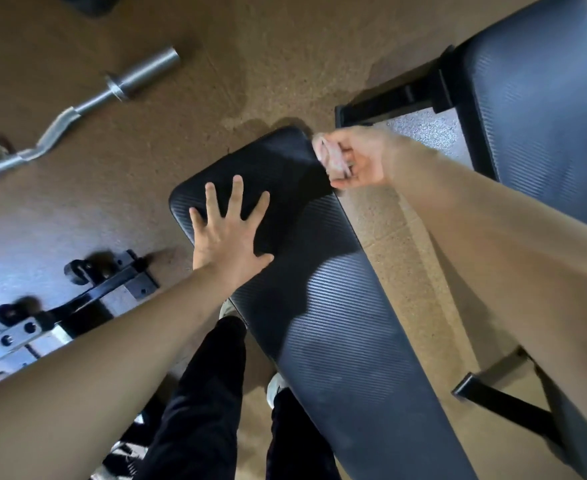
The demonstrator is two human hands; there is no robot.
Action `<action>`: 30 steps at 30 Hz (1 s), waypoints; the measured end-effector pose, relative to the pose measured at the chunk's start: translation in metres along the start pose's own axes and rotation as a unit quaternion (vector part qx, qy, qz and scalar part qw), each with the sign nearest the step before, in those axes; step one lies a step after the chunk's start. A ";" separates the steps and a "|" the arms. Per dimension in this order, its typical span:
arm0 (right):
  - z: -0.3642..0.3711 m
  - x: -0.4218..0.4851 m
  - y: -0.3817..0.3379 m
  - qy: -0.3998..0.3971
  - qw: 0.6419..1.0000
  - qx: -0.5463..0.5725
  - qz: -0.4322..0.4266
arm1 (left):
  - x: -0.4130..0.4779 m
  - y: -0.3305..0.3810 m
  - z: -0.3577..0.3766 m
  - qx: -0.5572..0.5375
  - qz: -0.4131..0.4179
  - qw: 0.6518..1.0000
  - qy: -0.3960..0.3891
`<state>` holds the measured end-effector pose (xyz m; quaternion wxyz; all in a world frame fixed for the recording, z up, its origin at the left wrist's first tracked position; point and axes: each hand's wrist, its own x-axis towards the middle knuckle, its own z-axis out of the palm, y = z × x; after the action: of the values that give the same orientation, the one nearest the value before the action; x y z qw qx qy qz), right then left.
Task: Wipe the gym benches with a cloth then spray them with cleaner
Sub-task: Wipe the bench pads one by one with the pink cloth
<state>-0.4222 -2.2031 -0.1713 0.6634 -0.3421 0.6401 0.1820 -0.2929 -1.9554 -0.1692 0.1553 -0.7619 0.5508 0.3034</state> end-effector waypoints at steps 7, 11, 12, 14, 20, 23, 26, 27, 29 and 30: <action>0.027 0.010 -0.031 0.052 0.997 0.006 -0.065 | -0.003 -0.018 -0.009 -0.040 0.031 0.999 -0.017; 0.044 0.003 -0.051 0.009 0.988 0.054 -0.144 | -0.001 -0.042 -0.023 -0.239 -0.005 0.966 0.093; 0.049 -0.001 -0.053 -0.021 0.985 0.069 -0.157 | 0.003 -0.049 -0.029 -0.297 -0.018 0.946 0.127; 0.058 -0.008 -0.052 -0.078 0.979 0.074 -0.172 | 0.016 -0.064 -0.044 -0.370 -0.034 0.912 0.173; 0.083 -0.032 -0.036 -0.174 0.963 0.040 -0.202 | 0.060 -0.085 -0.107 -0.455 0.092 0.877 0.122; 0.092 -0.043 -0.032 -0.186 0.956 0.059 -0.221 | 0.071 -0.085 -0.123 -0.457 0.163 0.874 0.034; 0.099 -0.048 -0.024 -0.169 0.953 0.110 -0.228 | 0.078 -0.082 -0.124 -0.467 0.156 0.868 0.069; 0.101 -0.050 -0.020 -0.164 0.951 0.138 -0.225 | 0.079 -0.081 -0.124 -0.468 0.146 0.868 0.081; 0.100 -0.050 -0.012 -0.143 0.948 0.179 -0.221 | 0.083 -0.080 -0.125 -0.482 0.110 0.866 0.079; 0.097 -0.051 -0.007 -0.116 0.949 0.184 -0.226 | 0.086 -0.080 -0.125 -0.494 0.083 0.862 0.072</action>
<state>-0.3527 -2.1311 -0.1257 0.8081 -0.3266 0.4870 -0.0556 -0.1635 -2.0632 -0.1355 -0.3075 -0.7097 0.4000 0.4918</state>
